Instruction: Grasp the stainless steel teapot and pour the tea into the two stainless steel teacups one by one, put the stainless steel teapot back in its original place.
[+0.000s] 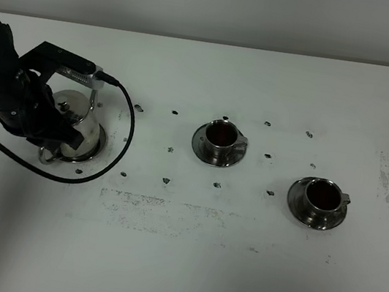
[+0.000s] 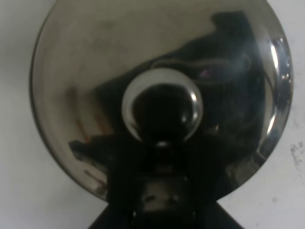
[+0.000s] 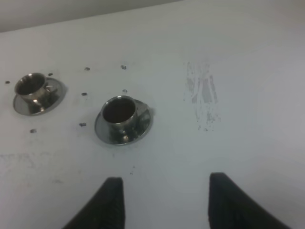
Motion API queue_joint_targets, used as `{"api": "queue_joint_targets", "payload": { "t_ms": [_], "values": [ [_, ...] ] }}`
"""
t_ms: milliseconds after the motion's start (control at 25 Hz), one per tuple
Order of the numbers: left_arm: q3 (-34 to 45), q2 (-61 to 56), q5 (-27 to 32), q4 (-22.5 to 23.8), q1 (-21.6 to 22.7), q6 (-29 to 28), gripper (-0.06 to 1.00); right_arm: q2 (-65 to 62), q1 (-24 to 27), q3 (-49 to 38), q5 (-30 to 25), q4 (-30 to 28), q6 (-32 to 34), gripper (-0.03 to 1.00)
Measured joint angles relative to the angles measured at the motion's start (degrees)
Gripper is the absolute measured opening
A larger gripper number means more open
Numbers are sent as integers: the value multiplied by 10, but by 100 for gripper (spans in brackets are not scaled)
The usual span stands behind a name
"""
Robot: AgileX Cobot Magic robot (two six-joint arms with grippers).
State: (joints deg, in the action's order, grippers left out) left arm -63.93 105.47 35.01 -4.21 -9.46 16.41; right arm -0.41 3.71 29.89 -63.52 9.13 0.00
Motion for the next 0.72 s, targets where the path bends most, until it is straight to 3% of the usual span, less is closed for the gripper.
{"api": "queue_joint_targets", "payload": {
  "t_ms": [520,600,720],
  "values": [
    [0,2,-2,-3,0,26,19,0,0,0,0,0,0,40],
    [0,2,-1,-3,0,28,22,0,0,0,0,0,0,40],
    [0,2,-4,-4,0,28,36,0,0,0,1,0,0,40]
  ]
}}
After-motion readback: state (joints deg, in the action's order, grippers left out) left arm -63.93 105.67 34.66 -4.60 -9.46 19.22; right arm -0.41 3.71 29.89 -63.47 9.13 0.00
